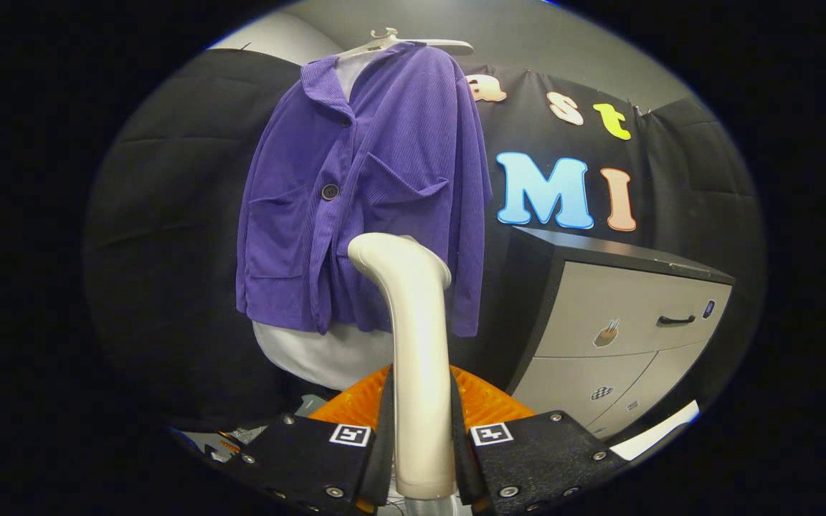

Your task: Iron the clothes twice with a garment steamer, once on the left side and once on the right side.

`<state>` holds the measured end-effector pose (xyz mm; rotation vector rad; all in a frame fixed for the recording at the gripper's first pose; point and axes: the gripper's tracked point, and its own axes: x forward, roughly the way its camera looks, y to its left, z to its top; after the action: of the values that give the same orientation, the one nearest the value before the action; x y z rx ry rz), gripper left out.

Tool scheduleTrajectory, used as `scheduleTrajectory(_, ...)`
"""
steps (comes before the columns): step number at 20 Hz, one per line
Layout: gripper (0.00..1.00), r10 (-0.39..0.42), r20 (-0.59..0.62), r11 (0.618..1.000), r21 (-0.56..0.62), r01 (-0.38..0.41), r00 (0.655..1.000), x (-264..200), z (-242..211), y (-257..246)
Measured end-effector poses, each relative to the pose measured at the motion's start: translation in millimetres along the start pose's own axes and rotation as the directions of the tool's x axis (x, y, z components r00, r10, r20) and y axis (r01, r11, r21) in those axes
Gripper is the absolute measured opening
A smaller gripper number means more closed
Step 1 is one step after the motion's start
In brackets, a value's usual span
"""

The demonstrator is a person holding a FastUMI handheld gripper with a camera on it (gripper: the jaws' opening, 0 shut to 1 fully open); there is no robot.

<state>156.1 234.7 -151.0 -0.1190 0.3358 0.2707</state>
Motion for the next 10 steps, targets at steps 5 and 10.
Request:
scheduleTrajectory(5, 0.36, 0.011, -0.034, 1.000, -0.004, -0.011, 0.999, -9, -18, 4)
scheduleTrajectory(10, 0.36, 0.022, 0.067, 1.000, 0.020, -0.023, 0.998, -29, 19, 6)
